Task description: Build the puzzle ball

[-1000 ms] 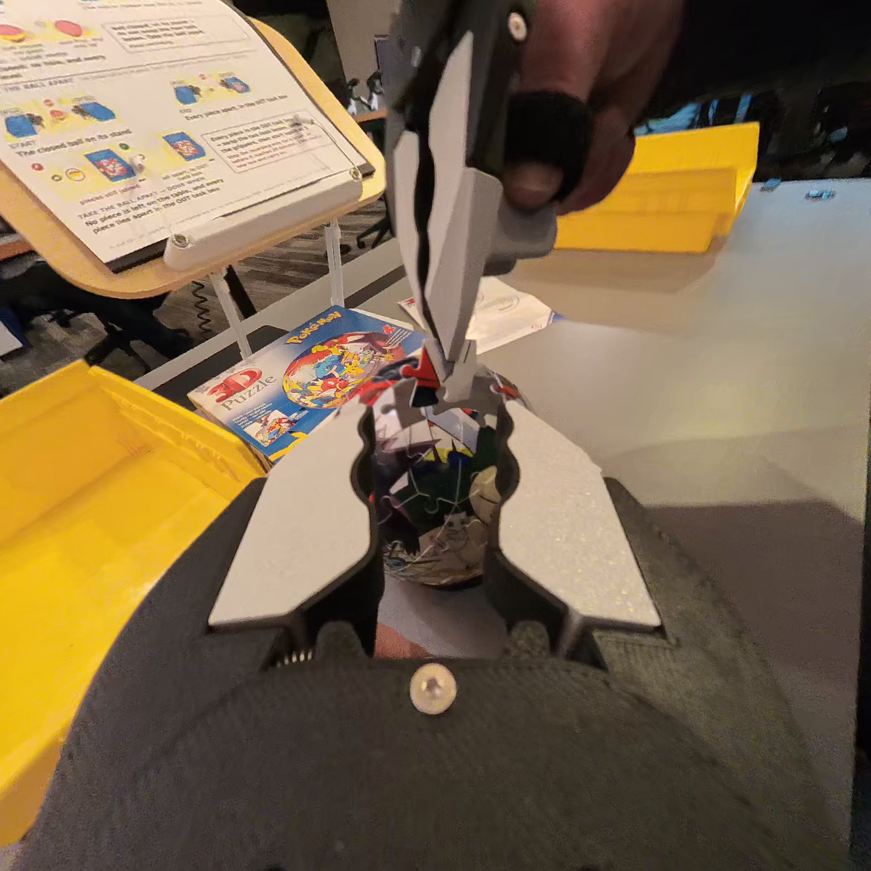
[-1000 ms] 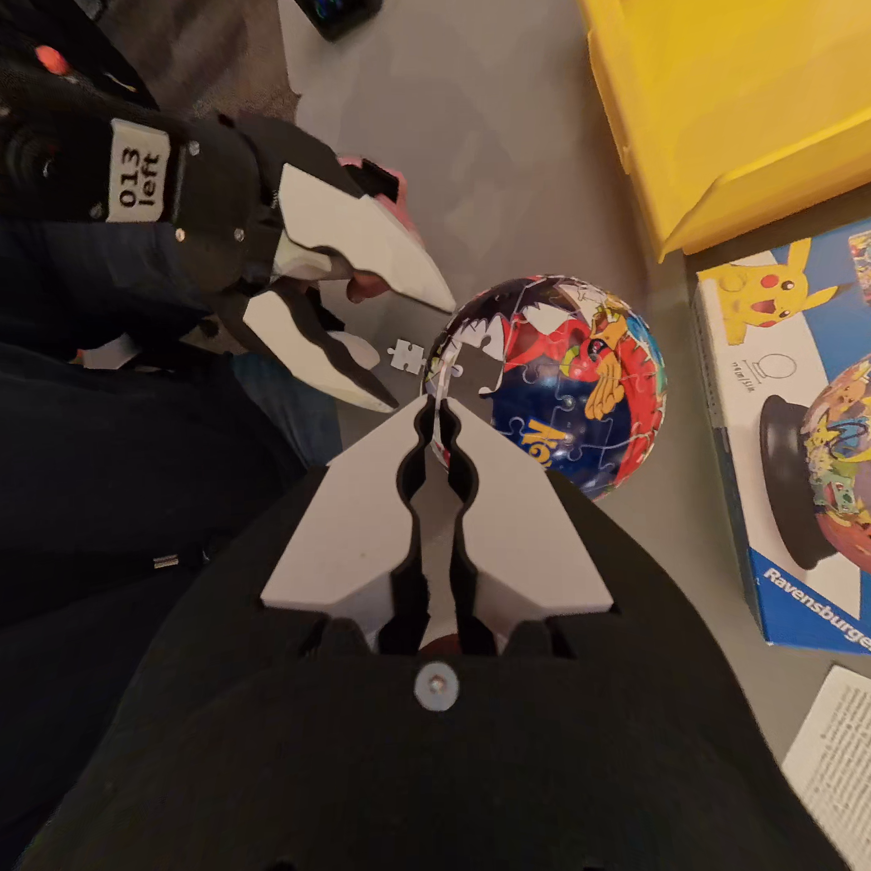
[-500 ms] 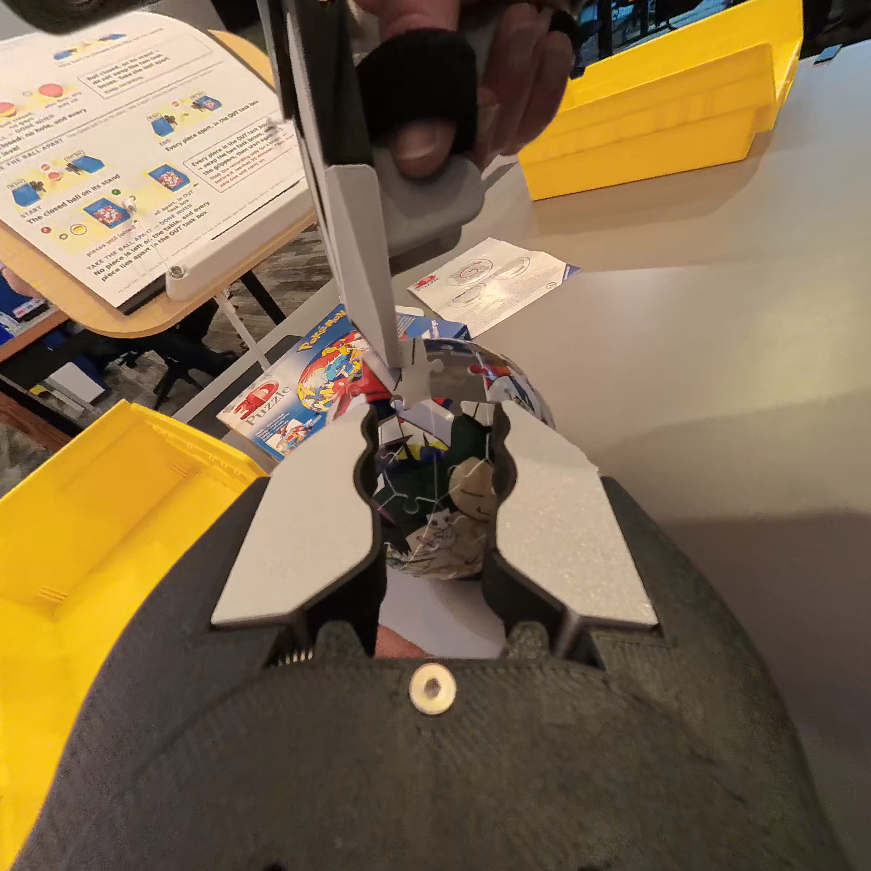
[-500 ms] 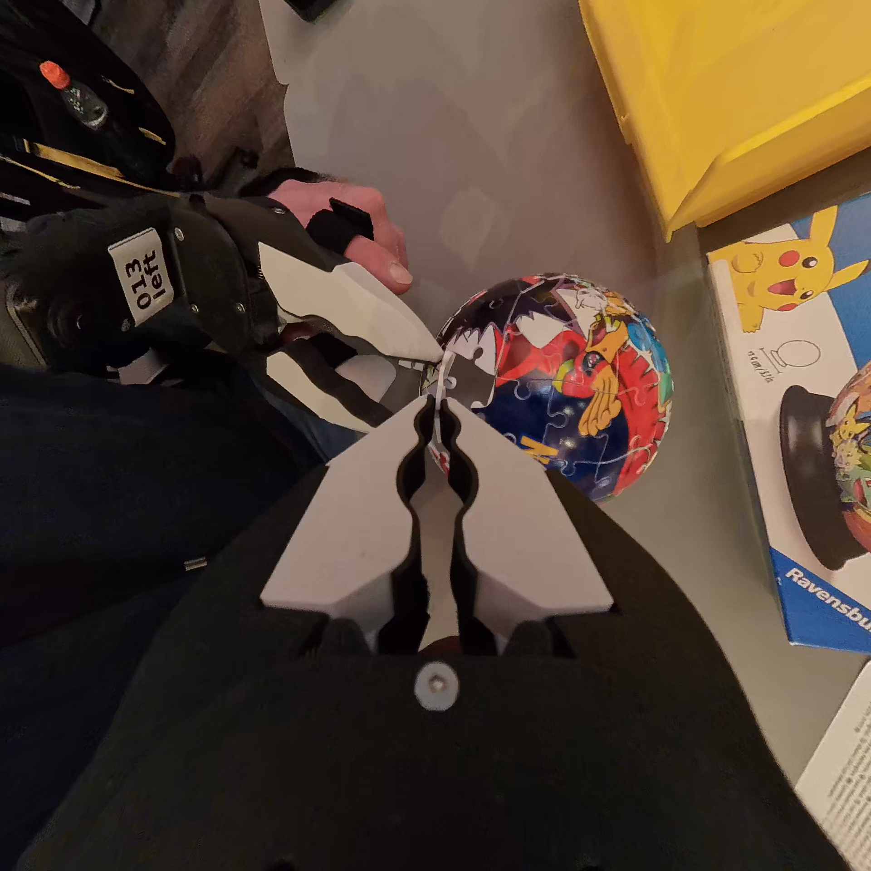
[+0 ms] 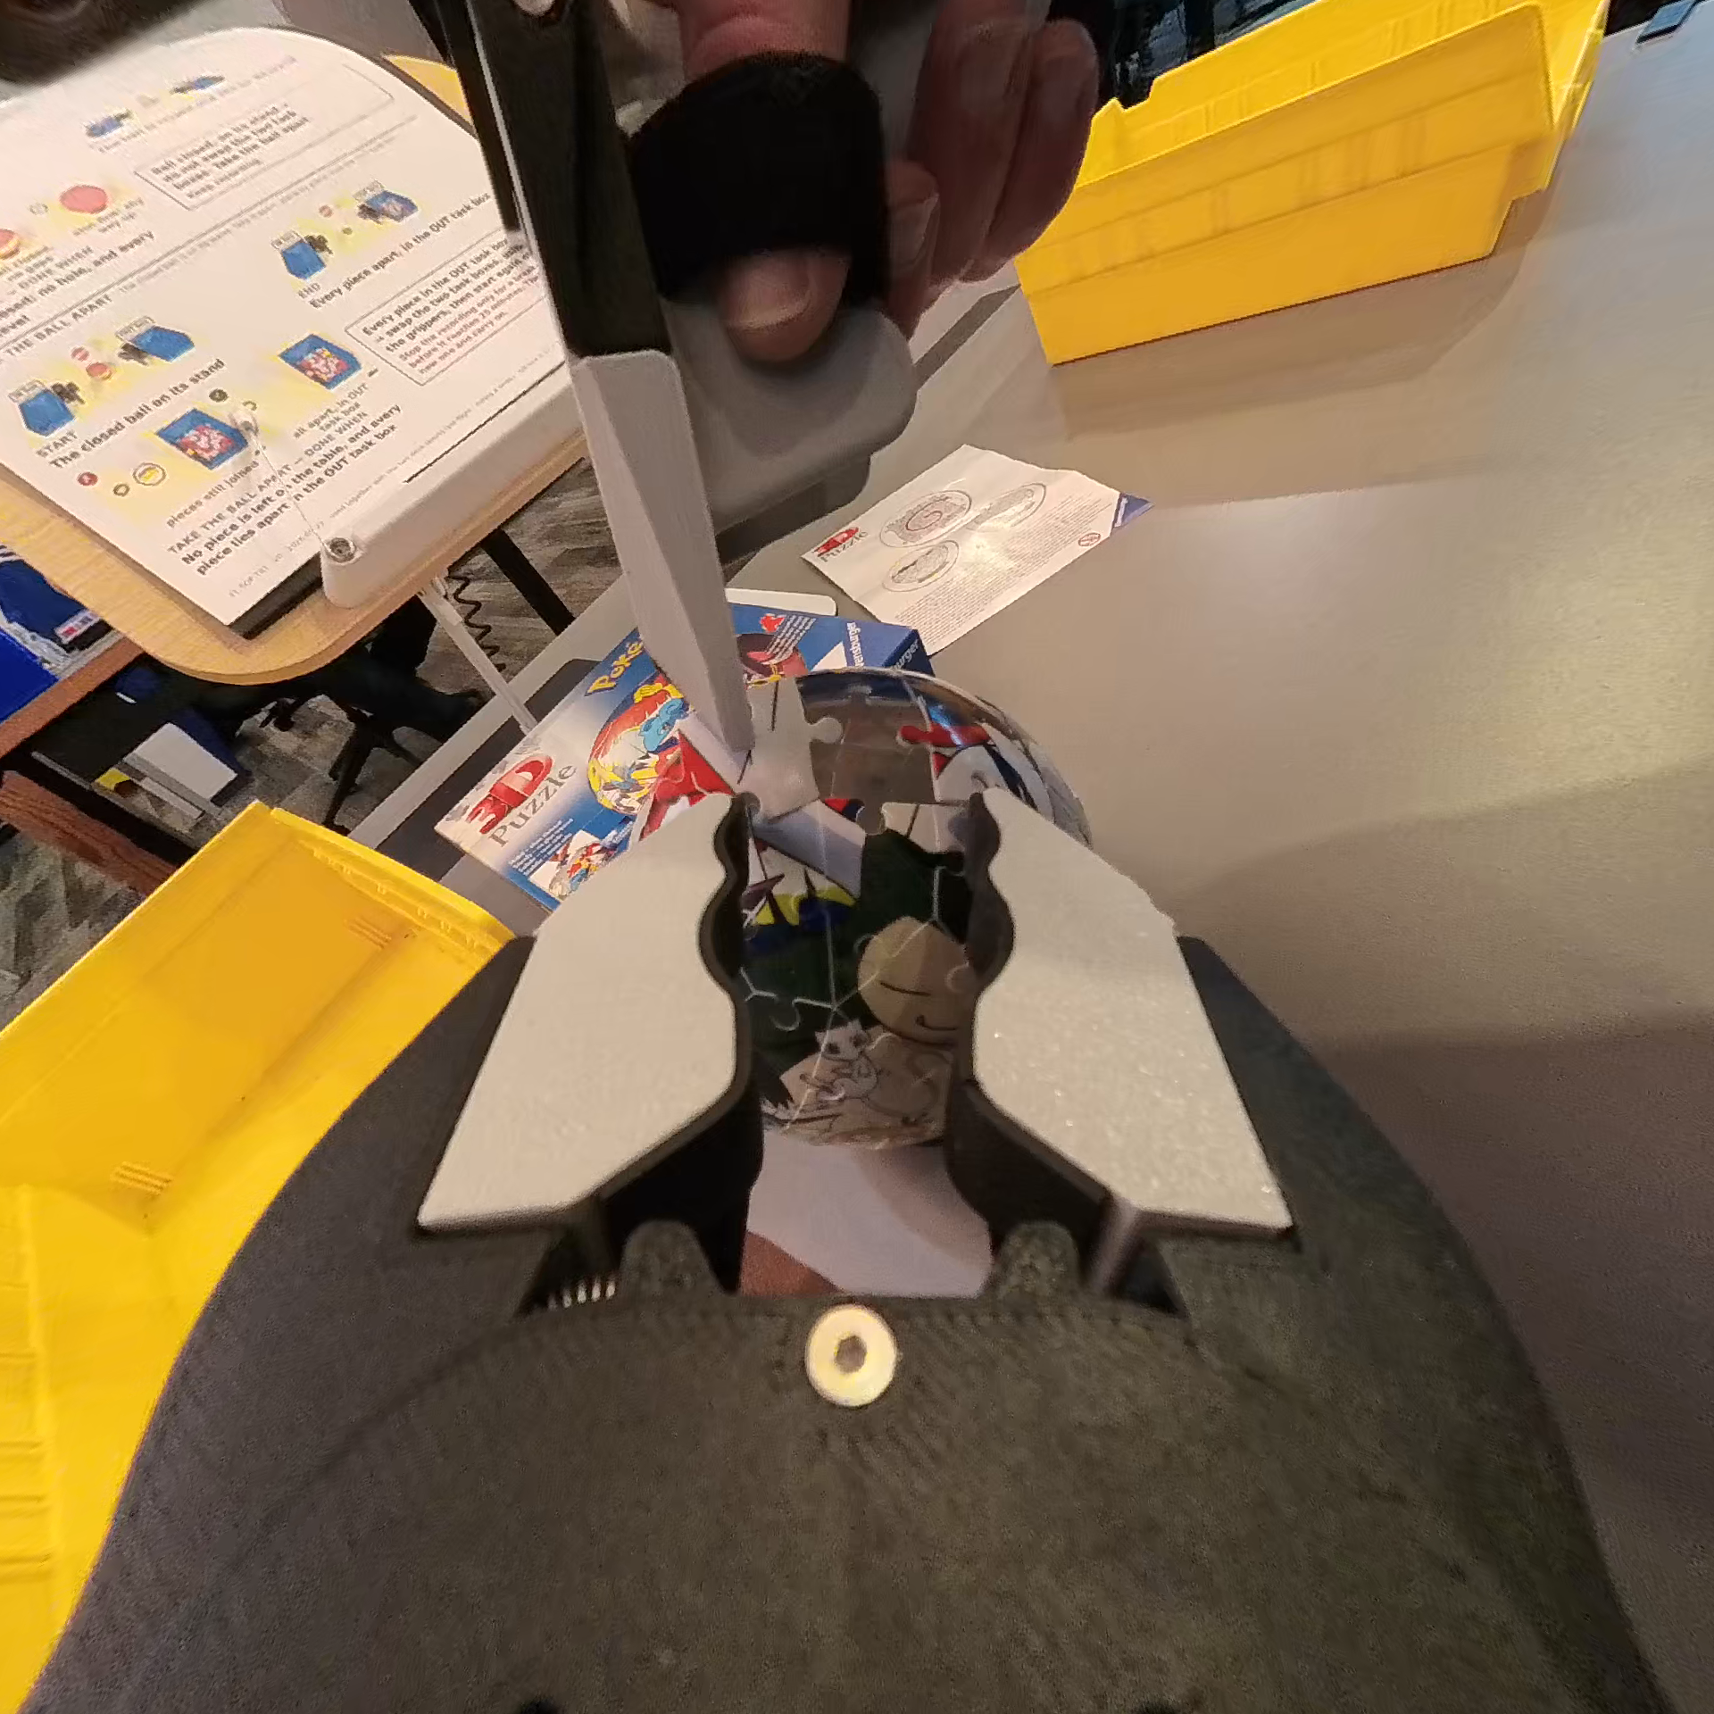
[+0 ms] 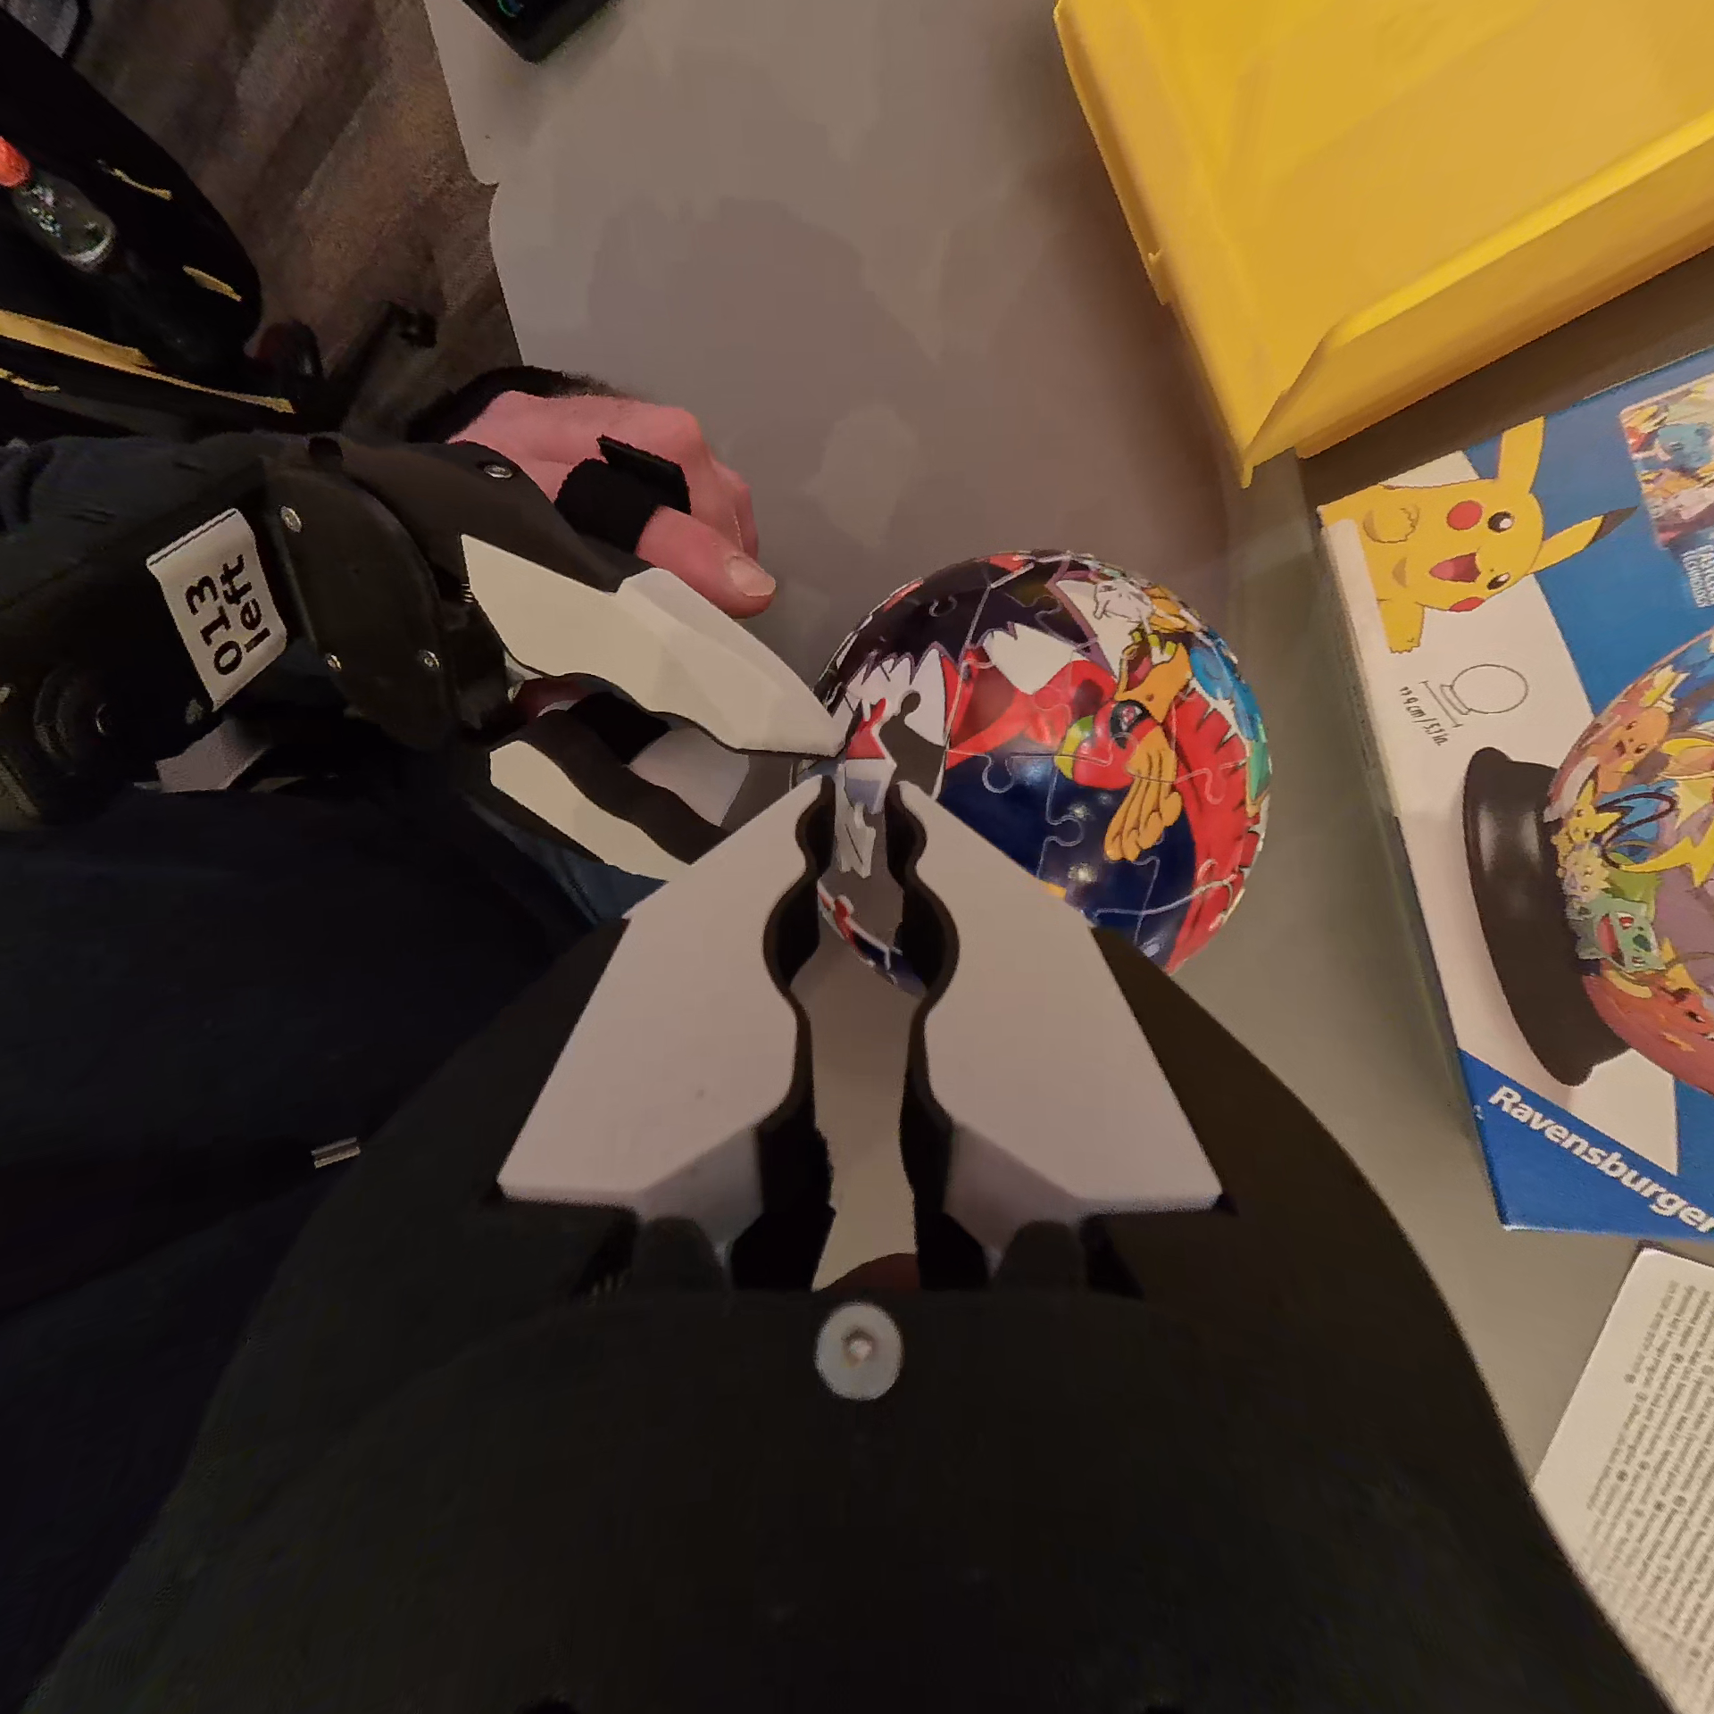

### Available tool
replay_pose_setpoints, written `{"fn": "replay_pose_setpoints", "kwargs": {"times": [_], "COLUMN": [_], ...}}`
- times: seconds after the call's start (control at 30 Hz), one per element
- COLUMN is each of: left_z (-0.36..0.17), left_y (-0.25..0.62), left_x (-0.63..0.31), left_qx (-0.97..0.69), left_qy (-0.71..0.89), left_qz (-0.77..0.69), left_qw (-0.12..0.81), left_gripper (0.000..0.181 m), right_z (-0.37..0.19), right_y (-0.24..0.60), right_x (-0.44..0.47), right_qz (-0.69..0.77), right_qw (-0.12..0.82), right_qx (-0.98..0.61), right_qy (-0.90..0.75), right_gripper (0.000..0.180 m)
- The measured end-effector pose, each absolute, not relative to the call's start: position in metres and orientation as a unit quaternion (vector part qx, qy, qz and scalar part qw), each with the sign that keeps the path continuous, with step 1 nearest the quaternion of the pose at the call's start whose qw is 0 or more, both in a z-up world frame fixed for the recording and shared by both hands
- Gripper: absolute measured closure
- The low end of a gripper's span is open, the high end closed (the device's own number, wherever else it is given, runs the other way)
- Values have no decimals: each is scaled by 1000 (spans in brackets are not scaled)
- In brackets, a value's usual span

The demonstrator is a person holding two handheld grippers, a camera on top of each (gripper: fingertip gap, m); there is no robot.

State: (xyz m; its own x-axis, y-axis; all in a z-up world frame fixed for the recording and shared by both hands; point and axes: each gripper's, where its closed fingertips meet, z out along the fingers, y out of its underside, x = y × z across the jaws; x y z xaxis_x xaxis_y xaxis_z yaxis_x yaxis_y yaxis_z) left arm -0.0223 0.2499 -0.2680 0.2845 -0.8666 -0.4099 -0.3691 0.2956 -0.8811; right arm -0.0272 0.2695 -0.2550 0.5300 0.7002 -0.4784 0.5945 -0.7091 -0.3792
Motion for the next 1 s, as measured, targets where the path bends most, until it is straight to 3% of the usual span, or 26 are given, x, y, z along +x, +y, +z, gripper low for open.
{"fn": "replay_pose_setpoints", "kwargs": {"times": [0.3,0.63,1.0], "left_z": [-267,-265,-247], "left_y": [250,255,245], "left_x": [-22,-29,-26], "left_qx": [-555,-565,-559], "left_qy": [553,539,531], "left_qz": [-220,-226,-241], "left_qw": [580,583,589], "left_gripper": [137,122,125], "right_z": [-252,-232,-238], "right_y": [266,254,236], "right_x": [-30,-21,-12], "right_qz": [319,382,308], "right_qw": [93,125,41], "right_qx": [-863,-845,-818], "right_qy": [-380,-352,-484], "right_gripper": [180,180,180]}}
